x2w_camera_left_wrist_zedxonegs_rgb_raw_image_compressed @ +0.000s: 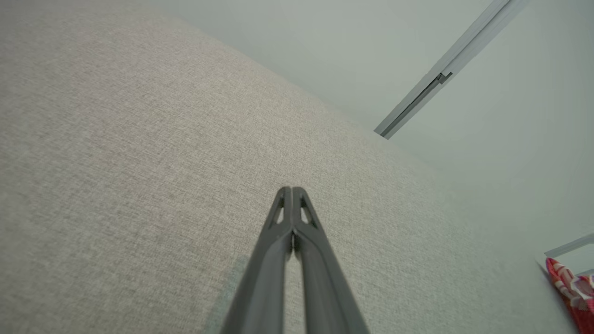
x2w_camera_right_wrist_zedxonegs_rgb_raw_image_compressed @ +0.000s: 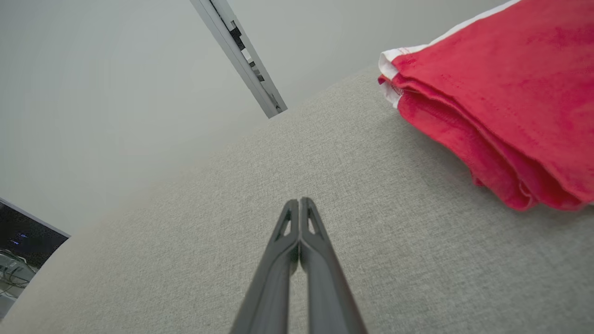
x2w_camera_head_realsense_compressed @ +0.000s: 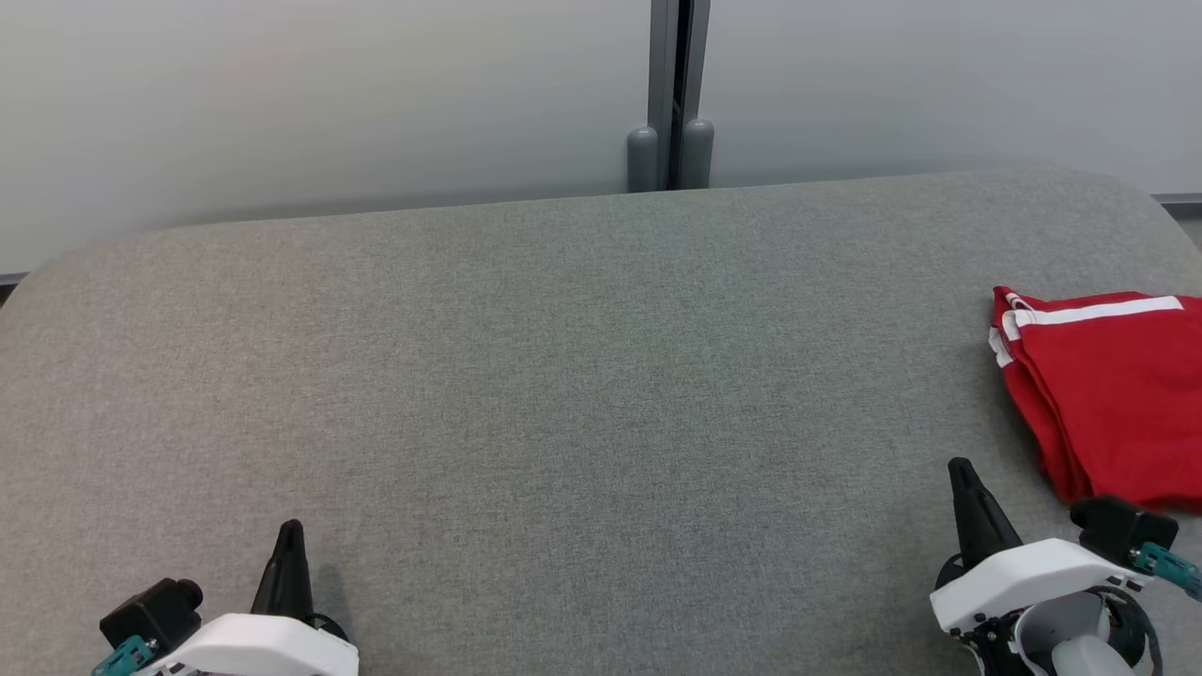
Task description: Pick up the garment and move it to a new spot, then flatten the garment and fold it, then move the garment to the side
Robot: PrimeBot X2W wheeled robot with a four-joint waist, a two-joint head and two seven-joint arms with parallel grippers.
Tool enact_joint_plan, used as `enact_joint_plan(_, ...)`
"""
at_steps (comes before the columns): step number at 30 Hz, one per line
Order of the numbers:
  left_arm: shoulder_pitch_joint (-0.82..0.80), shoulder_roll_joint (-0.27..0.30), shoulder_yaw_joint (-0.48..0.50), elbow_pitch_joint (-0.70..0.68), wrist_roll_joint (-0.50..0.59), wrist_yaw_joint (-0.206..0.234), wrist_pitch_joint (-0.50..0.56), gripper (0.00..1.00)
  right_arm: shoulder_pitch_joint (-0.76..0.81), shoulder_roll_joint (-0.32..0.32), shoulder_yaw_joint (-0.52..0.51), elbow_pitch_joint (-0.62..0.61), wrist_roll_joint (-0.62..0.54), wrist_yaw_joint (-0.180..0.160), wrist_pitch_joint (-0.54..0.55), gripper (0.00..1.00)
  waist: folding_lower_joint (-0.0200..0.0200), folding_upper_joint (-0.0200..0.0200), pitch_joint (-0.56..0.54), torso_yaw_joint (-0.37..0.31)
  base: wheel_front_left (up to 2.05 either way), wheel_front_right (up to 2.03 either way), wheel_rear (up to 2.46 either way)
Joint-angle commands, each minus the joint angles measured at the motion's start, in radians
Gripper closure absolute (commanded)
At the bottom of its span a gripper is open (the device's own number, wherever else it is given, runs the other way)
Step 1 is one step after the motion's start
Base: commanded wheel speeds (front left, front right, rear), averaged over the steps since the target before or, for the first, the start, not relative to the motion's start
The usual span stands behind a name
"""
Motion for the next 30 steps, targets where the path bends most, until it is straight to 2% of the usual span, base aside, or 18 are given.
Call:
enact_joint_plan(1,-0.028,0.008,0.008,-0.022,-0.036,-0.009,0.007,1.0,-0.006,-0.008,-0.009,-0.027,0.04,0.0,0.008,1.0,0.0,0.0,-0.001,0.001,0.0,0.0,0.0)
enact_joint_plan(13,-0.038,0.009,0.024,-0.052,-0.218,-0.03,0.054,1.0,0.011,-0.01,-0.034,-0.076,0.238,0.0,0.056,1.0,0.0,0.0,-0.008,0.006,0.0,0.0,0.0)
enact_joint_plan(30,-0.045,0.011,0.042,-0.083,-0.412,-0.051,0.104,1.0,0.029,-0.012,-0.061,-0.128,0.447,0.0,0.108,1.0,0.0,0.0,-0.016,0.012,0.0,0.0,0.0)
